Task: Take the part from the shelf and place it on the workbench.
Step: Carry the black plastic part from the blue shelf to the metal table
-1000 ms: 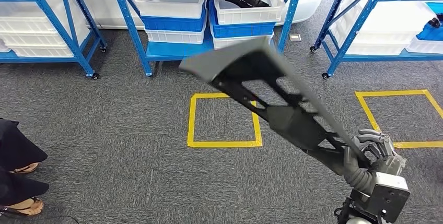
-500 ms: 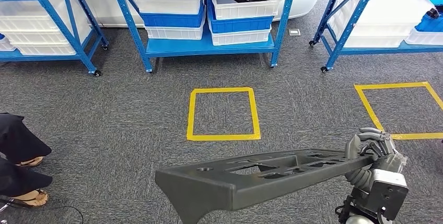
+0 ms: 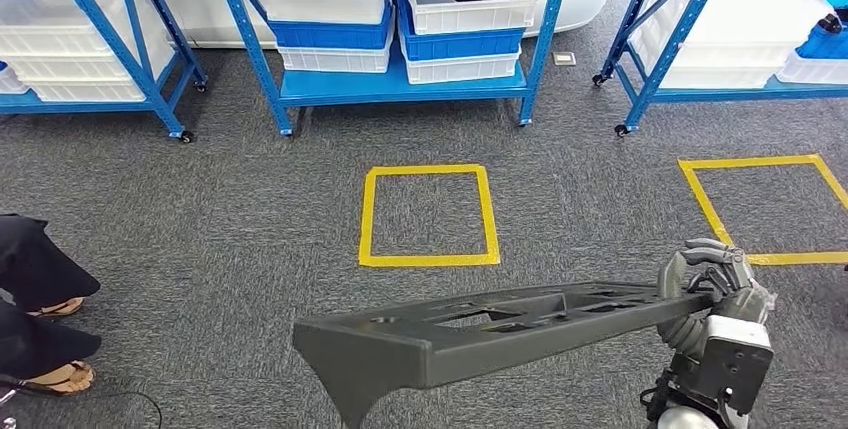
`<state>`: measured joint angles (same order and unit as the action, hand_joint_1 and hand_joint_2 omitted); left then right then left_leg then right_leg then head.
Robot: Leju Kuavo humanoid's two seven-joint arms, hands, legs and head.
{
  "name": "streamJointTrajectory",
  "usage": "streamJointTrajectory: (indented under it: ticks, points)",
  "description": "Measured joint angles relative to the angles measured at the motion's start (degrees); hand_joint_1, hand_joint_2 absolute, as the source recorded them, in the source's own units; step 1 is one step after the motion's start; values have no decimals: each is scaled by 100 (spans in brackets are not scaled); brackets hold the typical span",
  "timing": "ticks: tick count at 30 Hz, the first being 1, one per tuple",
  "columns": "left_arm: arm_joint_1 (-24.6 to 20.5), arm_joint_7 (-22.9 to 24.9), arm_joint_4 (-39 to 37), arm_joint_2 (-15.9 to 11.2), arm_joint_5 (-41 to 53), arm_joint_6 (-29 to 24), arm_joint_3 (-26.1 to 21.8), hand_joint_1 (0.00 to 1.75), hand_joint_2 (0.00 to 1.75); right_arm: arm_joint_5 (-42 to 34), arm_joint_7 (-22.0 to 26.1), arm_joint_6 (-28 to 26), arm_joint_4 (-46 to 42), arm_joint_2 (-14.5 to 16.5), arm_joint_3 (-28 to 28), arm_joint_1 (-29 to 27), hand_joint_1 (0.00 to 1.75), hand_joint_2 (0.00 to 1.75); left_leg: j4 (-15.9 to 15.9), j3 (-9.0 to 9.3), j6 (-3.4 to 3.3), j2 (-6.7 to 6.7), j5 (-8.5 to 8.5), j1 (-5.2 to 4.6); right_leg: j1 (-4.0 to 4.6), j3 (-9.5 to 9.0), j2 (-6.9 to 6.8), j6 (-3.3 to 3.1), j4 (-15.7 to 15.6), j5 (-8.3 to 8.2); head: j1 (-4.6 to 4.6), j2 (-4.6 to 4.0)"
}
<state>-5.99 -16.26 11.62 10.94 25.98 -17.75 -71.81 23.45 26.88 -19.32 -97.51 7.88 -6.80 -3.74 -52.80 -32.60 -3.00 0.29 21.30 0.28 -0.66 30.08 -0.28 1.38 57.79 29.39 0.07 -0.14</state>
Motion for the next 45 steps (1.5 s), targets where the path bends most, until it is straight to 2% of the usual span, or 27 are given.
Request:
streamJointTrajectory:
  ticks: [2,4,5,7,8,9,11,12,14,16,18,19,20,21,22,24,26,28,30,33,35,36,38,39,41,43,45]
  points:
    - [-5,1,-1,7,-14,-15,-2,0,175,47,-28,-4,10,-5,1,25,175,175,69,-18,-9,-27,-63,34,-25,331,14,-44,695,348,9,0]
    - [1,-1,-2,14,-20,-15,-5,0,175,72,-48,-7,34,-18,2,27,175,175,45,-87,36,-80,-89,48,-81,579,15,9,1243,543,8,-1]
    - [5,-4,-2,19,-21,-15,-7,0,175,80,-49,-9,46,-26,3,25,175,175,15,-129,67,-115,-100,65,-117,561,15,75,1231,512,5,-1]
    - [7,-13,-1,25,-23,-14,-8,0,175,94,-50,-16,62,-40,2,27,175,175,-123,-247,160,-196,-93,123,-207,221,45,254,607,271,8,0]
    - [6,-18,1,18,-25,-14,-8,0,175,101,-51,-21,72,-45,-2,28,175,175,-220,-320,224,-236,-72,135,-223,70,83,312,303,173,15,1]
    - [7,-22,3,11,-26,-18,-8,0,175,108,-49,-28,80,-49,-8,23,175,175,-327,-387,284,-272,-42,143,-241,-23,112,309,105,114,15,0]
    - [21,-26,6,2,-26,-33,-8,0,175,123,-50,-42,97,-58,-18,2,175,175,-431,-467,370,-318,-12,145,-209,0,124,182,105,108,2,-1]
    - [35,-27,5,6,-26,-46,-9,0,175,129,-45,-47,102,-61,-26,-8,175,175,-444,-479,392,-332,-19,166,-210,6,95,99,129,96,-10,-1]
    - [65,-24,5,8,-26,-82,-10,0,175,135,-41,-50,108,-62,-45,-14,175,175,-518,-521,416,-295,39,196,-185,18,45,-2,148,57,-20,-1]
    - [75,-22,5,10,-26,-109,-10,0,175,136,-20,-50,110,-60,-60,-22,175,175,-993,-720,420,-171,382,197,-159,50,-7,-71,149,12,-32,-1]
    - [72,-27,5,10,-26,-108,-10,0,175,136,30,-50,110,-62,-77,-33,175,175,-1785,-1031,404,-73,822,183,-107,88,-76,-107,153,-11,-38,-1]
    - [73,-31,5,10,-26,-104,-10,0,175,136,53,-50,110,-63,-93,-34,175,175,-2062,-1119,381,-55,936,171,-74,100,-120,-115,154,-17,-37,0]
    - [73,-33,5,11,-27,-103,-10,0,175,136,68,-50,109,-65,-114,-30,175,175,-2150,-1111,337,-45,953,150,-41,106,-168,-121,154,-19,-36,0]
    - [72,-33,5,13,-27,-103,-10,0,175,136,74,-50,107,-66,-140,-18,175,175,-1999,-983,270,-36,873,116,-8,106,-212,-125,152,-21,-37,0]
    - [70,-33,5,13,-28,-105,-10,0,175,137,77,-50,102,-67,-169,-2,175,175,-1664,-759,174,-4,738,61,22,103,-254,-129,150,-23,-36,-1]
    - [53,-33,7,8,-33,-119,-10,0,175,148,88,-50,85,-70,-241,45,175,175,-947,-325,-45,170,555,-71,52,92,-327,-127,141,-22,-21,-1]
    - [31,-35,13,-1,-40,-143,-10,0,175,167,108,-45,74,-83,-315,84,175,175,-657,-169,-155,277,529,-168,38,84,-406,-112,129,-20,-16,-1]
    - [25,-37,16,-4,-62,-182,-23,0,175,191,133,-26,66,-92,-398,127,175,175,-557,-134,-166,197,473,-188,42,74,-490,-74,97,-25,-31,0]
    - [25,-38,16,8,-86,-220,-58,0,175,220,148,10,55,-109,-485,218,175,175,-381,-66,-157,113,362,-153,55,136,-376,-51,247,69,-30,0]
    - [13,-42,16,35,-96,-234,-99,0,175,267,133,50,52,-172,-585,368,175,175,-293,-67,-126,-36,255,-110,26,555,-62,-71,1170,495,-23,0]
    - [17,-45,16,55,-103,-224,-108,0,175,291,102,79,53,-218,-632,430,175,175,-307,-95,-100,-172,238,-107,3,720,-22,-22,1541,591,-21,0]
    - [22,-50,15,63,-109,-219,-114,0,175,291,79,103,52,-235,-658,476,175,175,-320,-104,-89,-241,231,-105,-7,657,-12,28,1423,507,-21,-1]
    - [26,-61,15,72,-119,-211,-127,0,175,277,29,166,50,-254,-709,598,175,175,-363,-121,-63,-362,227,-102,-36,302,83,125,696,197,-20,-1]
    - [25,-66,15,73,-122,-211,-134,0,175,265,2,201,48,-258,-733,665,175,175,-400,-138,-38,-414,235,-114,-38,146,142,135,345,73,-21,-1]
    - [26,-69,16,74,-125,-213,-144,0,175,240,-36,250,48,-262,-772,784,175,175,-449,-184,27,-493,245,-133,-26,28,196,60,19,-27,-29,-1]
    - [41,-70,16,74,-136,-223,-151,0,175,225,-63,283,50,-262,-807,885,175,175,-462,-228,91,-548,231,-123,-28,32,123,-51,5,-64,-33,-1]
    - [55,-70,15,77,-149,-239,-154,0,175,208,-80,316,57,-252,-847,973,175,175,-623,-325,155,-448,333,-101,-69,10,51,-130,-14,-110,-47,-1]
